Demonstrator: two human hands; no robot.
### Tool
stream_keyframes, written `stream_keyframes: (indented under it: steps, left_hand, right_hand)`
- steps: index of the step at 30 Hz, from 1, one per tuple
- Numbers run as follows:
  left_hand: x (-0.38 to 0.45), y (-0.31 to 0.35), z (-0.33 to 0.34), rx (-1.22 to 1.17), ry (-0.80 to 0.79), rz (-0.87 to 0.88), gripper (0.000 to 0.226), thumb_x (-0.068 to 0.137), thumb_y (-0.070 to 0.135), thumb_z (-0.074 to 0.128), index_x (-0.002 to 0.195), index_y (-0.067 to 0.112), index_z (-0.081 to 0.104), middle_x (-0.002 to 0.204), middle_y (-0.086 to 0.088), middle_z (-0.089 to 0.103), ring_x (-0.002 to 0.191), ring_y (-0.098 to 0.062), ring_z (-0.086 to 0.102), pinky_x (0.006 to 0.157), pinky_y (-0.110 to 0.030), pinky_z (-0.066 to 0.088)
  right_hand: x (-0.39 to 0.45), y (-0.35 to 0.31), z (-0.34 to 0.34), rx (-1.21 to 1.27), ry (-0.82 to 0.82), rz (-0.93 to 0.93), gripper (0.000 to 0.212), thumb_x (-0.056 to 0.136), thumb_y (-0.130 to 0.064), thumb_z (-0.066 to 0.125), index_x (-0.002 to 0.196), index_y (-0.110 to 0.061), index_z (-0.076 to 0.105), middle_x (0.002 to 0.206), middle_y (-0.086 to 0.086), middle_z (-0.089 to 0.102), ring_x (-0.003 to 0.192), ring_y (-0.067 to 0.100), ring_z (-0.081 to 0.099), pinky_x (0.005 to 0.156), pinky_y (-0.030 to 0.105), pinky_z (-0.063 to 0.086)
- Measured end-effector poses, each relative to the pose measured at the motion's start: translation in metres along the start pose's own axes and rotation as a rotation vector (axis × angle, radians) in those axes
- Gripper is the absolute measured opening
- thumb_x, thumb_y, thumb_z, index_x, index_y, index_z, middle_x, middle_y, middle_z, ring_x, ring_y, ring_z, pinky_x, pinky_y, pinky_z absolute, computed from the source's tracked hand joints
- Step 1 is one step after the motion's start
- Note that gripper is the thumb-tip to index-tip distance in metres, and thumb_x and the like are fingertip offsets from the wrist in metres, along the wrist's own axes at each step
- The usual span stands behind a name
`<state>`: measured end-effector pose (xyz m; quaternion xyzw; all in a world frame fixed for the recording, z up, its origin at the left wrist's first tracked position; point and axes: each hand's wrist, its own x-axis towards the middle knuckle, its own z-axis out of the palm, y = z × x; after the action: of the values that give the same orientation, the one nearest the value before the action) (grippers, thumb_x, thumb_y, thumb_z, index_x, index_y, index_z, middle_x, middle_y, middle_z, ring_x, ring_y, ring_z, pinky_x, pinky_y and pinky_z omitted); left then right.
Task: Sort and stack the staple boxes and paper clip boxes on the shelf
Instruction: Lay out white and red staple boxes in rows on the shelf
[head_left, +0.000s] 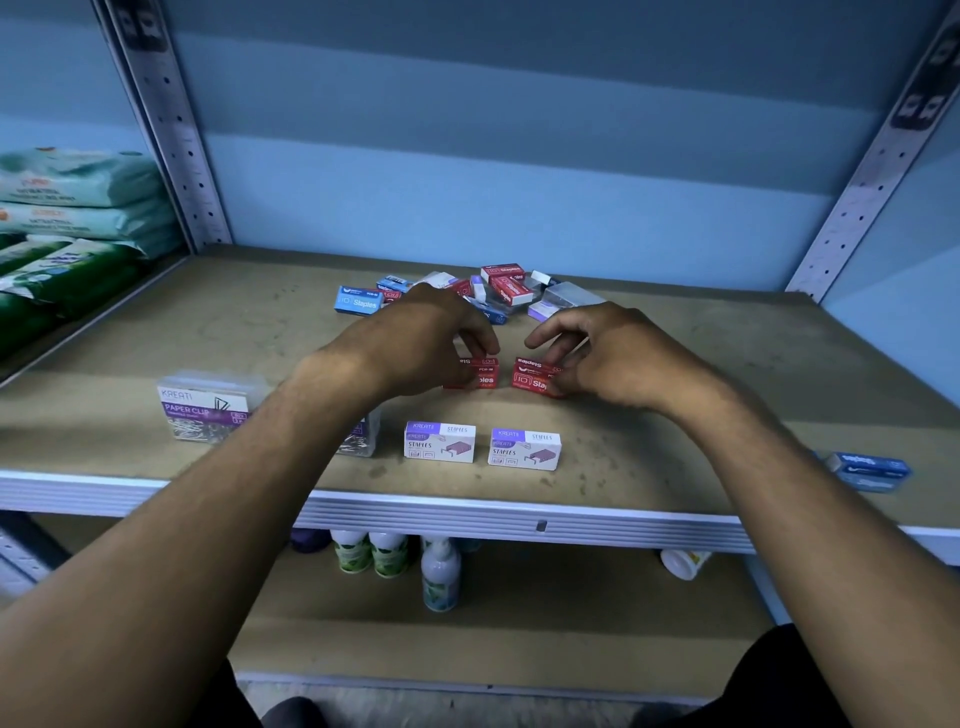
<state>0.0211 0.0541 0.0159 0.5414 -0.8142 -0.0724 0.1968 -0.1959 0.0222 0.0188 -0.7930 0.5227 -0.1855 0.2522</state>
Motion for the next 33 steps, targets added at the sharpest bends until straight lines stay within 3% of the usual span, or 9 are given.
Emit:
stream_keyframes:
  steps: [3, 7, 11, 17, 21, 25, 29, 33]
  left_hand:
    - [-0.001, 0.001, 0.000, 0.001, 0.005, 0.001, 0.025, 0.079, 0.017, 0.077, 0.103, 0.023, 0.075, 0.099, 0.011, 0.072, 0.070, 0.015, 0.051, 0.075, -0.015, 0.045]
    - [-0.001, 0.002, 0.001, 0.012, 0.010, 0.000, 0.020, 0.080, 0.017, 0.076, 0.099, 0.023, 0.076, 0.097, 0.010, 0.073, 0.067, 0.016, 0.051, 0.067, -0.006, 0.041]
    - [0.000, 0.005, 0.001, 0.033, 0.038, -0.022, 0.021, 0.082, 0.011, 0.071, 0.099, 0.023, 0.077, 0.098, 0.008, 0.074, 0.065, 0.015, 0.050, 0.070, -0.012, 0.043]
    - [0.001, 0.010, 0.002, 0.003, 0.054, -0.025, 0.022, 0.080, 0.013, 0.073, 0.096, 0.028, 0.077, 0.095, 0.012, 0.074, 0.066, 0.027, 0.050, 0.064, 0.003, 0.033]
    - [0.001, 0.026, 0.002, -0.053, 0.054, 0.010, 0.022, 0.080, 0.011, 0.074, 0.096, 0.024, 0.078, 0.086, 0.014, 0.071, 0.066, 0.028, 0.050, 0.061, 0.005, 0.032]
    - [0.001, 0.045, 0.003, -0.095, 0.045, 0.048, 0.021, 0.080, 0.010, 0.074, 0.096, 0.023, 0.078, 0.076, 0.019, 0.065, 0.066, 0.027, 0.051, 0.060, 0.005, 0.032]
    - [0.003, 0.059, 0.008, -0.146, 0.038, 0.077, 0.026, 0.078, 0.015, 0.077, 0.100, 0.028, 0.074, 0.086, 0.016, 0.072, 0.069, 0.018, 0.058, 0.064, -0.001, 0.039]
    - [0.003, 0.075, 0.013, -0.192, 0.016, 0.086, 0.041, 0.077, 0.017, 0.078, 0.114, 0.030, 0.067, 0.085, 0.018, 0.072, 0.069, 0.006, 0.063, 0.076, -0.022, 0.053]
  right_hand:
    - [-0.002, -0.001, -0.001, 0.005, -0.018, -0.002, 0.041, 0.076, -0.011, 0.083, 0.110, -0.030, 0.073, 0.094, -0.010, 0.073, 0.072, -0.001, 0.062, 0.075, 0.018, 0.053]
    - [-0.003, -0.003, 0.001, -0.019, 0.010, -0.013, 0.027, 0.082, -0.021, 0.076, 0.108, -0.030, 0.074, 0.086, -0.016, 0.071, 0.072, -0.005, 0.062, 0.064, 0.008, 0.046]
    - [-0.001, -0.007, 0.007, -0.072, 0.038, -0.035, 0.021, 0.088, -0.014, 0.066, 0.097, -0.029, 0.077, 0.083, -0.012, 0.070, 0.068, -0.001, 0.060, 0.059, 0.009, 0.045]
    - [-0.005, -0.007, -0.001, -0.109, 0.061, -0.035, 0.025, 0.086, -0.011, 0.064, 0.086, -0.033, 0.075, 0.078, -0.013, 0.068, 0.063, -0.002, 0.055, 0.050, 0.003, 0.037]
    - [-0.017, -0.002, -0.014, -0.129, 0.082, -0.042, 0.023, 0.083, -0.012, 0.066, 0.089, -0.031, 0.079, 0.076, -0.013, 0.070, 0.060, -0.009, 0.056, 0.052, 0.002, 0.035]
    - [-0.036, 0.005, -0.031, -0.120, 0.091, -0.042, 0.020, 0.083, -0.012, 0.070, 0.090, -0.028, 0.080, 0.080, -0.012, 0.075, 0.069, -0.003, 0.063, 0.066, 0.012, 0.048]
    - [-0.054, 0.012, -0.046, -0.142, 0.076, -0.034, 0.019, 0.082, -0.012, 0.073, 0.091, -0.027, 0.080, 0.081, -0.012, 0.076, 0.074, -0.002, 0.067, 0.069, 0.014, 0.052]
    - [-0.071, 0.021, -0.059, -0.159, 0.033, -0.022, 0.019, 0.083, -0.012, 0.076, 0.094, -0.028, 0.079, 0.085, -0.013, 0.076, 0.080, -0.001, 0.069, 0.077, 0.020, 0.056]
